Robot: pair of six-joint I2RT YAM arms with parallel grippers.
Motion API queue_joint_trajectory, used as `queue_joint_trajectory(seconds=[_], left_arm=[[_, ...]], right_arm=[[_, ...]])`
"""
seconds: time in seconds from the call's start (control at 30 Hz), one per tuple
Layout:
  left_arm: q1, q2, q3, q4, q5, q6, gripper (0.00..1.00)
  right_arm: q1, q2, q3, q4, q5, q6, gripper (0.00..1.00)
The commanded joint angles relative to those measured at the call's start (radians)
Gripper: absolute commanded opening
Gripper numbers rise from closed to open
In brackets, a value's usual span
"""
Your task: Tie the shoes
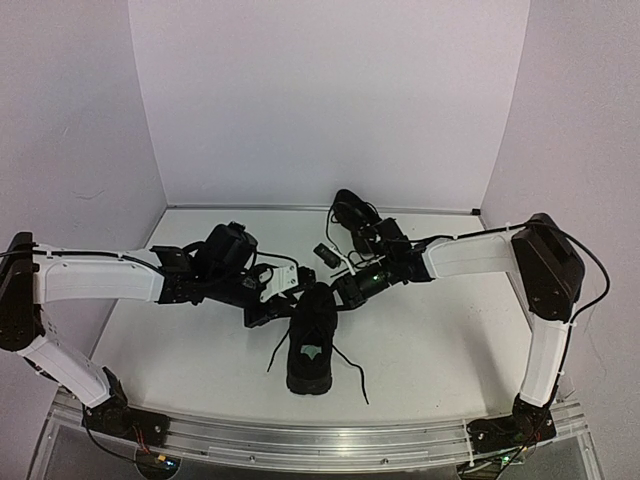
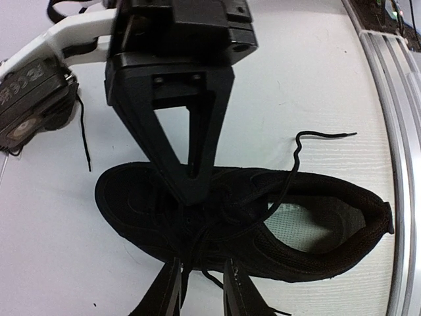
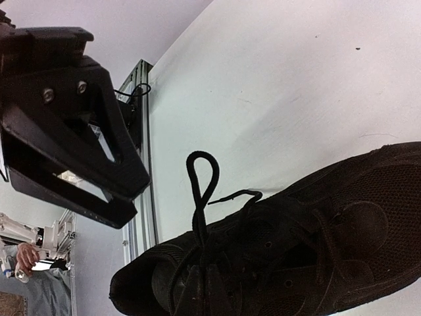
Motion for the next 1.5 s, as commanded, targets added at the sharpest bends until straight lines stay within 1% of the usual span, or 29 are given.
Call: queue_joint_trajectory(seconds=[0.0, 0.1, 0.33, 0.6, 0.77, 0.9, 1.1, 1.3, 1.47], left_arm=[[-0.029, -0.007, -0.001, 0.069, -0.046, 0.107, 0.24], [-0.030, 0.015, 0.018, 0.087, -0.071, 0.103, 0.24], [-0.027, 0.111, 0.090, 0.085, -0.045, 0.042, 0.24], [-0.023, 0.163, 0.103, 0.106, -0.027, -0.013, 0.23], [-0.004, 0.161, 0.083, 0.116, -0.021, -0.048, 0.19], [0.012, 0.146, 0.061, 0.136, -0.014, -0.078, 0.21], [0.013, 0.155, 0.061, 0.140, 0.023, -0.078, 0.20], [0.013, 0.174, 0.065, 0.136, 0.055, -0.073, 0.17], [0.014, 0.185, 0.072, 0.120, 0.069, -0.070, 0.07]], right_arm=[[-0.010, -0.066, -0.014, 0.039, 0.002, 0.007, 0.00], [-0.011, -0.070, -0.017, 0.039, 0.001, 0.007, 0.00], [-0.010, -0.071, -0.018, 0.043, -0.003, 0.007, 0.00], [-0.010, -0.073, -0.021, 0.045, -0.006, 0.007, 0.00], [-0.011, -0.076, -0.022, 0.046, -0.005, 0.007, 0.00], [-0.010, -0.075, -0.022, 0.046, -0.011, 0.005, 0.00], [-0.010, -0.074, -0.022, 0.046, -0.014, 0.004, 0.01], [-0.010, -0.074, -0.022, 0.046, -0.013, 0.004, 0.02], [-0.010, -0.073, -0.021, 0.044, -0.016, 0.004, 0.02]])
